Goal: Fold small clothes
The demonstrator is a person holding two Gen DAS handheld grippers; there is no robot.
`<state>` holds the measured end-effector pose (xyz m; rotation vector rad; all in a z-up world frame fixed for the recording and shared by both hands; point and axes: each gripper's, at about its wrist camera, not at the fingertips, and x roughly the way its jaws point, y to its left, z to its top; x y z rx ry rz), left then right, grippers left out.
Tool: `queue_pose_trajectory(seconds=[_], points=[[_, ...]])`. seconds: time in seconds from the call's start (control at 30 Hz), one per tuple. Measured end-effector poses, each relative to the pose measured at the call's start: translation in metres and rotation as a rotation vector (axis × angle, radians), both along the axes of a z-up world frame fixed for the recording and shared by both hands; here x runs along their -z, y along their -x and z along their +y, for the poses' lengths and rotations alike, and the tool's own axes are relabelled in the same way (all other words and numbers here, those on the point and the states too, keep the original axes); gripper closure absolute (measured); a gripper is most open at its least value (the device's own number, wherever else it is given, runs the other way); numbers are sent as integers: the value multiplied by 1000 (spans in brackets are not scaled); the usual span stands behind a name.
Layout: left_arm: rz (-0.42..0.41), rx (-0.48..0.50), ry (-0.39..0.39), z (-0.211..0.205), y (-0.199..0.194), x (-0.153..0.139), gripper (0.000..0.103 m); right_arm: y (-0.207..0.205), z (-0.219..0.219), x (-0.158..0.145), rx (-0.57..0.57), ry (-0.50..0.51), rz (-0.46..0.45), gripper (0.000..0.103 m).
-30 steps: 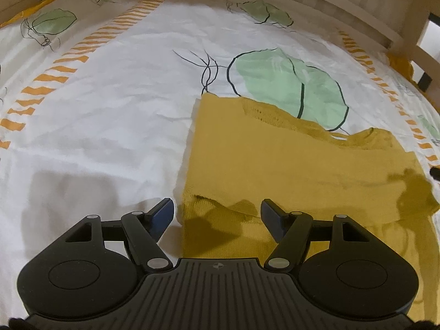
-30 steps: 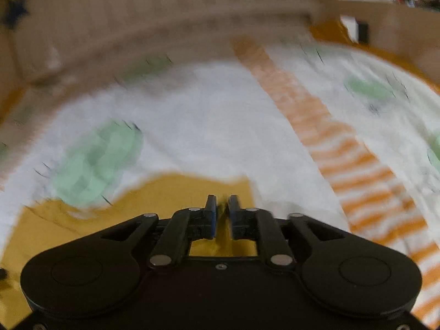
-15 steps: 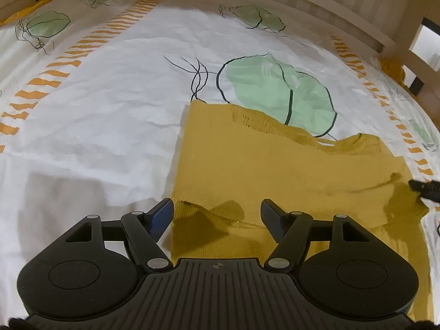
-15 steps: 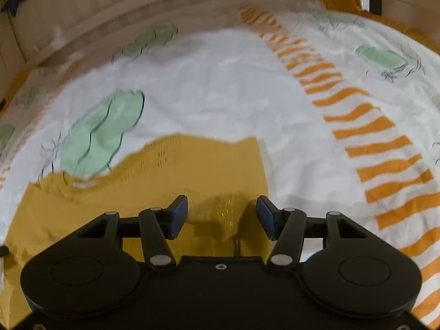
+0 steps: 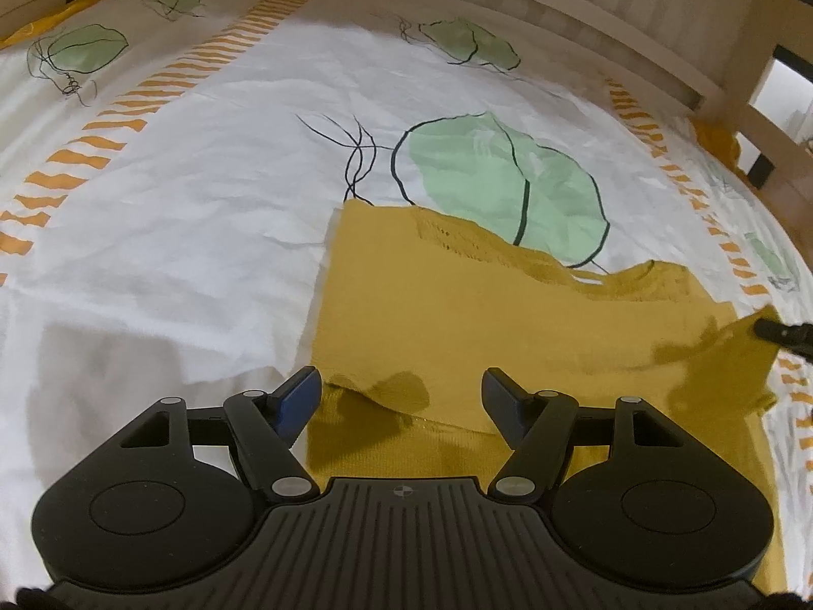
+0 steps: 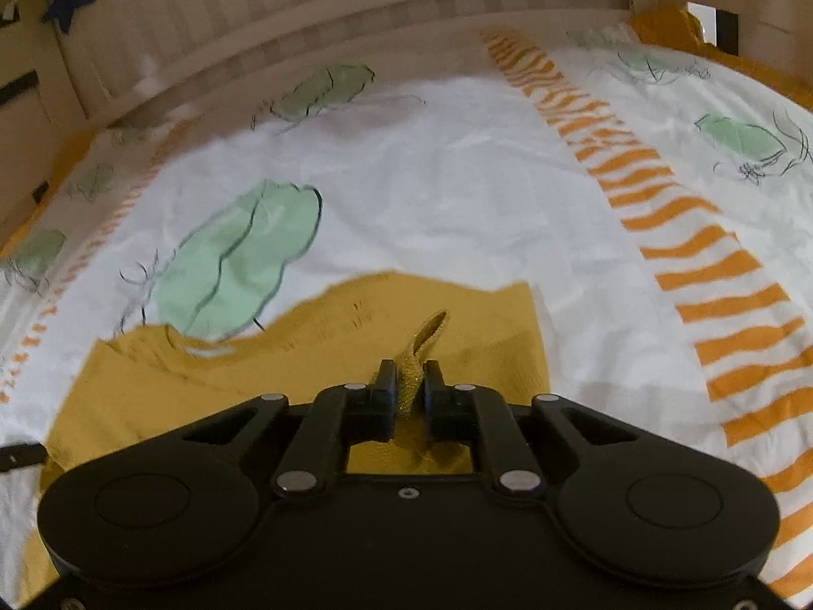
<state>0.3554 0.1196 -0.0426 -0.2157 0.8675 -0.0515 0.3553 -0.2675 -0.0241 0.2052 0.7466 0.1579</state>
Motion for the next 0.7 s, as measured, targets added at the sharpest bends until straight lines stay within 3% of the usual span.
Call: queue_pose_trajectory(seconds=[0.1, 0.2, 0.27, 0.43, 0.7], points=[[-3, -2, -2, 0, 0, -1, 35, 6, 15, -25, -65, -81, -76, 87], [2, -6, -4, 1, 0, 1, 35, 24, 29, -60, -173, -182, -218, 87], [7, -6, -6, 1, -1, 3, 35, 31, 30, -69, -192, -180, -278, 88], [9, 14, -9, -4, -1, 3, 35, 3, 11, -21, 16, 84, -92, 88], [9, 9, -10, -1, 1, 3, 35, -9, -1, 4, 62, 142, 12, 87]])
